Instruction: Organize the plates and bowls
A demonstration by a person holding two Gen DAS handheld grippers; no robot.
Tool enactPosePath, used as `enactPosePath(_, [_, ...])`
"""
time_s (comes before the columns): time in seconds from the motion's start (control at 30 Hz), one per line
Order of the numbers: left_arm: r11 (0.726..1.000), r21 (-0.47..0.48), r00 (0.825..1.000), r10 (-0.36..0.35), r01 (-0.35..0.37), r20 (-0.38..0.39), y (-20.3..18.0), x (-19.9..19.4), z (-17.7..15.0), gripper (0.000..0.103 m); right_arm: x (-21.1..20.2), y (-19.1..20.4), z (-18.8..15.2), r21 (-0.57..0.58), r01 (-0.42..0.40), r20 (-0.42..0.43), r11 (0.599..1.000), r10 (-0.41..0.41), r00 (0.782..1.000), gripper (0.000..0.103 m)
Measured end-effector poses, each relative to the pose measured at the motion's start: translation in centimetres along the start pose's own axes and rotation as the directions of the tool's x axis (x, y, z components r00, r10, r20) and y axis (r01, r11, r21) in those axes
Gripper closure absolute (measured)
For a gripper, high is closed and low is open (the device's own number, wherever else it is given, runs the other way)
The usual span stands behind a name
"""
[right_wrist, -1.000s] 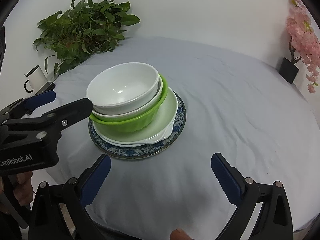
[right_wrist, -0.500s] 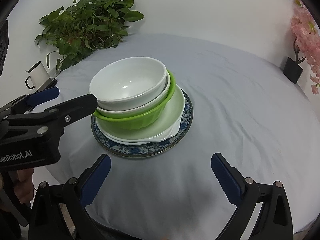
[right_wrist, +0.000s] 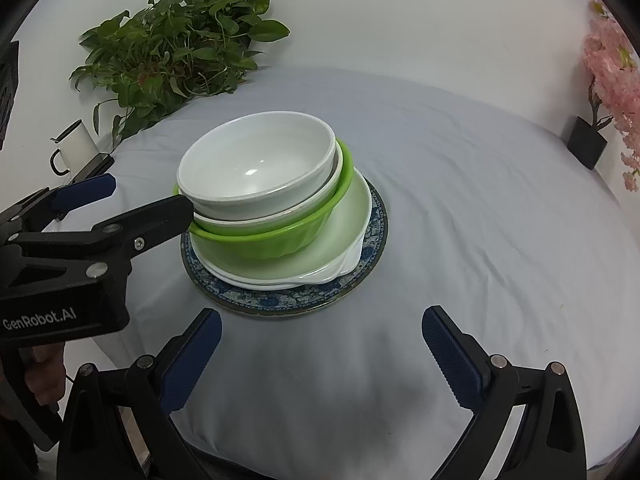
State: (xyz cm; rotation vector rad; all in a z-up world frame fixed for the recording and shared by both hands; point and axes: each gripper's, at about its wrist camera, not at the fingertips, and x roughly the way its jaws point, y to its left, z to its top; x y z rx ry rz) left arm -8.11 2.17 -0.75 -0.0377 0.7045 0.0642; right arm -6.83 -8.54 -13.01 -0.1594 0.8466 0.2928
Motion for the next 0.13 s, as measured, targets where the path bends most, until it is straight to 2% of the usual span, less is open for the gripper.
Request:
enactPosePath(0.03, [1.000,0.004,1.000,0.010,-0.010,0.018,0.02,-0.28,-0.07,0.000,0.02,-0.03,0.03,-0.001,0.000,0.002,1.000,0.000,1.000,0.002])
enactPosePath(0.13, [0.999,0.017,0.999,-0.035,0.034,0.034,-0.03,-0.85,0.06,0.000,0.06,-0.03,0.05,-0.011,0.011,0.015,1.000,-0.011,1.000,0.002])
